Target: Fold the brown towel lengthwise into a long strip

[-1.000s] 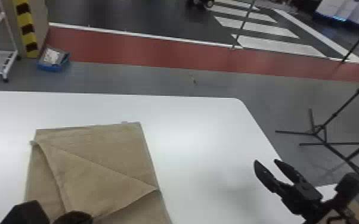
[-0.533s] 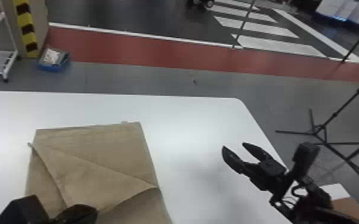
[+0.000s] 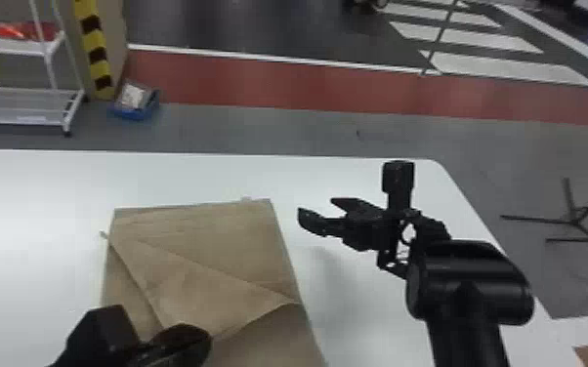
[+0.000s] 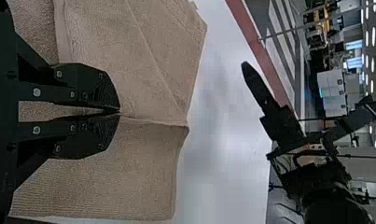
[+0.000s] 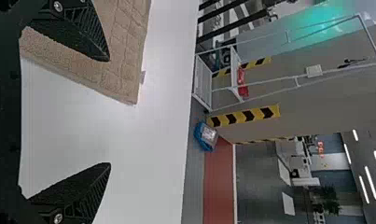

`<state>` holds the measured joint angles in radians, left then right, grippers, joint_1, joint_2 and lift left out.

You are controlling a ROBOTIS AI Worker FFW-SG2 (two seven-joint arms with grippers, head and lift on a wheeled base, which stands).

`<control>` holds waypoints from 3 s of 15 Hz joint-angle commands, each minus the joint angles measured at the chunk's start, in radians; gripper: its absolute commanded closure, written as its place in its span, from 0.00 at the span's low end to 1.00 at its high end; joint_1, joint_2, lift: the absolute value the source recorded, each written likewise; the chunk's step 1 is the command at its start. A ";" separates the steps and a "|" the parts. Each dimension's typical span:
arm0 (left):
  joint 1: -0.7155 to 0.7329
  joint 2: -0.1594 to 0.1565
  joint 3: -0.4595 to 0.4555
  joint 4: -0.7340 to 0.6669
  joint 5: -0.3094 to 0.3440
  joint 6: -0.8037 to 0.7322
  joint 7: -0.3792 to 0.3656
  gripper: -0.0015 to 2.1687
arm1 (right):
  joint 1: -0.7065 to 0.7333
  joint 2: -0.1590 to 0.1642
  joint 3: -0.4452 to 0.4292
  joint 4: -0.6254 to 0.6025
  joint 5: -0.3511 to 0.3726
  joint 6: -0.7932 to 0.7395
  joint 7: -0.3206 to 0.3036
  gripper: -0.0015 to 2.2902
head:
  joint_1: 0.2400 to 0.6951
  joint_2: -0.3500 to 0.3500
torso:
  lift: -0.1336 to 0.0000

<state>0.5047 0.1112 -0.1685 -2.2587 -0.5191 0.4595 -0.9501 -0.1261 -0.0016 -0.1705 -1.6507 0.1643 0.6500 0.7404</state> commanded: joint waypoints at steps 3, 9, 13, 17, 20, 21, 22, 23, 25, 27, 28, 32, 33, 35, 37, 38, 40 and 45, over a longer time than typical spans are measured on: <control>-0.061 0.018 -0.042 0.045 0.011 0.003 -0.009 0.47 | -0.135 0.002 0.055 0.203 0.023 -0.019 -0.026 0.04 | 1.00 0.27 | 0.13; -0.103 0.036 -0.072 0.080 0.034 0.000 -0.012 0.47 | -0.277 0.002 0.146 0.450 0.067 -0.111 -0.019 0.06 | 1.00 0.32 | 0.13; -0.169 0.059 -0.124 0.128 0.057 0.003 -0.013 0.47 | -0.287 0.002 0.201 0.494 0.130 -0.111 -0.003 0.09 | 1.00 0.33 | 0.13; -0.190 0.068 -0.138 0.146 0.073 0.003 -0.015 0.47 | -0.288 0.002 0.201 0.497 0.149 -0.114 -0.003 0.31 | 1.00 0.32 | 0.13; -0.202 0.074 -0.149 0.151 0.076 0.006 -0.015 0.47 | -0.290 0.002 0.201 0.497 0.172 -0.114 -0.010 0.64 | 1.00 0.31 | 0.13; -0.206 0.076 -0.152 0.154 0.076 0.006 -0.018 0.47 | -0.291 0.002 0.200 0.500 0.178 -0.114 -0.013 0.74 | 1.00 0.31 | 0.13; -0.207 0.076 -0.152 0.154 0.076 0.006 -0.021 0.47 | -0.297 0.002 0.200 0.508 0.185 -0.114 -0.013 0.75 | 1.00 0.30 | 0.13; -0.207 0.076 -0.152 0.154 0.076 0.006 -0.019 0.47 | -0.297 0.002 0.200 0.511 0.185 -0.114 -0.015 0.75 | 1.00 0.30 | 0.13; -0.209 0.078 -0.152 0.156 0.077 0.006 -0.016 0.47 | -0.287 0.002 0.164 0.506 0.185 -0.117 -0.027 0.89 | 1.00 0.30 | 0.13; -0.216 0.082 -0.144 0.156 0.085 0.025 0.002 0.47 | -0.264 0.002 0.106 0.445 0.185 -0.108 -0.038 0.89 | 1.00 0.29 | 0.13; -0.222 0.082 -0.134 0.162 0.097 0.025 0.022 0.47 | -0.247 0.002 0.072 0.404 0.185 -0.108 -0.038 0.89 | 1.00 0.28 | 0.13; -0.265 0.074 -0.048 0.194 0.151 0.037 0.085 0.47 | -0.101 0.002 -0.213 0.137 0.159 -0.049 0.000 0.89 | 1.00 0.21 | 0.13; -0.284 0.071 -0.029 0.212 0.160 0.037 0.094 0.47 | -0.038 -0.005 -0.273 0.069 0.130 -0.049 0.016 0.89 | 1.00 0.18 | 0.13; -0.321 0.061 -0.008 0.242 0.166 0.049 0.100 0.47 | 0.082 -0.014 -0.369 -0.038 0.046 -0.046 0.017 0.89 | 1.00 0.08 | 0.13; -0.321 0.053 0.029 0.243 0.180 0.052 0.111 0.47 | 0.192 -0.014 -0.425 -0.113 -0.019 -0.049 0.014 0.89 | 1.00 0.02 | 0.13; -0.318 0.050 0.041 0.246 0.185 0.052 0.125 0.47 | 0.258 -0.012 -0.442 -0.147 -0.058 -0.062 0.010 0.89 | 1.00 0.00 | 0.13; -0.295 0.038 0.086 0.242 0.186 0.052 0.133 0.47 | 0.362 0.000 -0.458 -0.210 -0.129 -0.068 -0.006 0.89 | 1.00 0.00 | 0.13; -0.216 0.015 0.247 0.188 0.211 0.049 0.154 0.47 | 0.505 0.002 -0.472 -0.342 -0.216 -0.037 0.000 0.00 | 1.00 0.00 | 0.13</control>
<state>0.2596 0.1346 0.0216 -2.0471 -0.3214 0.5094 -0.7969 0.3597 -0.0001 -0.6451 -1.9632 -0.0536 0.5958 0.7394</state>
